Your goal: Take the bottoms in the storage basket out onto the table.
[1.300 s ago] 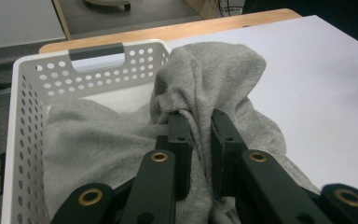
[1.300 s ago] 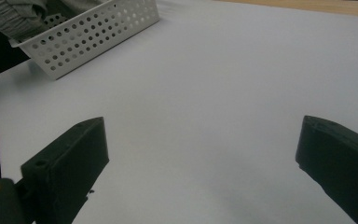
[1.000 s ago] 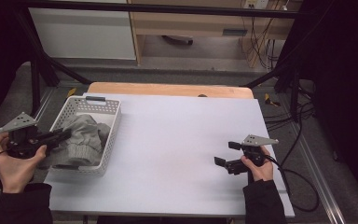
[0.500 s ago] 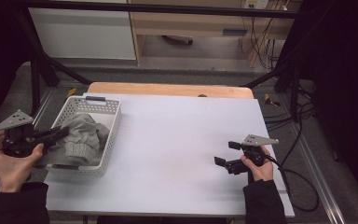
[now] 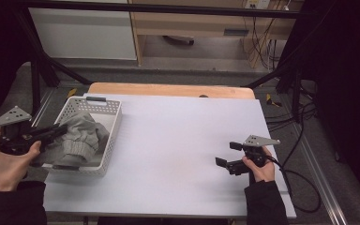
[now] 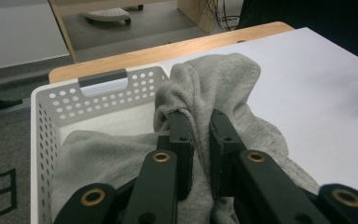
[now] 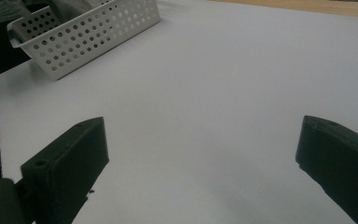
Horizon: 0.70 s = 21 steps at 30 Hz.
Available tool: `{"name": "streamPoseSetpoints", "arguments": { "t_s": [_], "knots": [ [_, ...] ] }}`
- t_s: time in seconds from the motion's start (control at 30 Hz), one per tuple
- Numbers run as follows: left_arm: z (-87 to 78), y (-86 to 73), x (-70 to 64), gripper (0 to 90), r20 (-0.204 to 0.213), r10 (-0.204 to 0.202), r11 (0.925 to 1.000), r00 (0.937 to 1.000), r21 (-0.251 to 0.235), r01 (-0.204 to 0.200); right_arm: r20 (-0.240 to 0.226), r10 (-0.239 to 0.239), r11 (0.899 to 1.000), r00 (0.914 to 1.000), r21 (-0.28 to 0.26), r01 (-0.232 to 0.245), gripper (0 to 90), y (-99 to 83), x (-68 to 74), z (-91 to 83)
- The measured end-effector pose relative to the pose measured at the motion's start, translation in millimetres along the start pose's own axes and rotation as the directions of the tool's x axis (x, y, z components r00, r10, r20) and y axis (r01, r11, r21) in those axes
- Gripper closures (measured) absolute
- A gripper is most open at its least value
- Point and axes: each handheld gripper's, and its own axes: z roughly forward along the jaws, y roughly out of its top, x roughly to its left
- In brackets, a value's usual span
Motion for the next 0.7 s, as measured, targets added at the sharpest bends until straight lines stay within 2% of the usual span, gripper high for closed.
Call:
{"name": "streamPoseSetpoints", "arguments": {
  "t_s": [0.7],
  "knots": [
    [-13.6,8.7,4.4,81.7,0.016,0.009,0.9998,0.9998,-0.019,-0.009,-0.001,0.001,1.000,1.0000,0.000,-0.001,2.7,0.1,0.2,0.2]
  ]
}}
